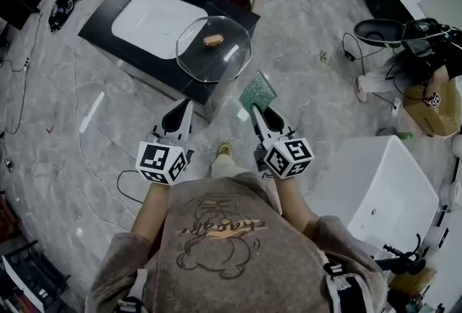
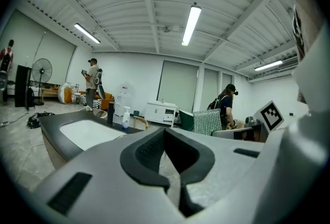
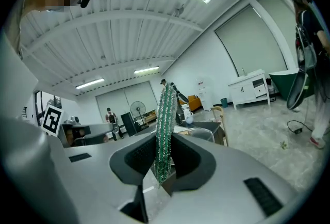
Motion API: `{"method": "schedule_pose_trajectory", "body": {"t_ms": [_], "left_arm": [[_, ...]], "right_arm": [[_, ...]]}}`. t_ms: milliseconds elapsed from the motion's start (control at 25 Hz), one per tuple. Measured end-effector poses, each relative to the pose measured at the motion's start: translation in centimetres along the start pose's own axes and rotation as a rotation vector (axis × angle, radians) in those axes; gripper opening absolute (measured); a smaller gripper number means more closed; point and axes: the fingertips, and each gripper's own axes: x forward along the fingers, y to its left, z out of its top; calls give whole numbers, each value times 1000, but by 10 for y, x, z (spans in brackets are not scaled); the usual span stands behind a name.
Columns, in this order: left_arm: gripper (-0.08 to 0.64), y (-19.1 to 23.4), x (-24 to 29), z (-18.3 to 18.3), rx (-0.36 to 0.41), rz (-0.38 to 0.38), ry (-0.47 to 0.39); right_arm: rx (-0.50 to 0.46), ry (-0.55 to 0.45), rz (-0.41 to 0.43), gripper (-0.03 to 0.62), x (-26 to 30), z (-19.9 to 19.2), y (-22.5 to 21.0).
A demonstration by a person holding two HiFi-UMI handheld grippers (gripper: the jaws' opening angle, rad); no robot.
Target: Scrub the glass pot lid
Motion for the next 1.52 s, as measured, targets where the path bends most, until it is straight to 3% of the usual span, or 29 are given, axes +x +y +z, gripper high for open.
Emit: {"method": "schedule_pose_trajectory", "body": {"t_ms": [160, 320, 480, 640, 1160, 1520], "left_arm": [[6, 14, 19, 6, -6, 55, -19], [6, 31, 32, 9, -68, 102, -26], [6, 47, 48, 16, -77, 111, -31], [6, 58, 71, 17, -42, 70, -8], [9, 122, 138, 36, -68, -101, 18], [184, 138, 168, 44, -82, -231, 37]], "right_arm": [[2, 6, 32, 95, 28, 12, -21], [-15, 30, 53, 95, 51, 22, -33], [-10, 53, 65, 95, 70, 25, -39], [-7, 69, 60, 95, 87, 22, -44], [-8, 47, -40, 95, 156, 44, -45], [9, 34, -113, 95, 178, 48, -50]]}}
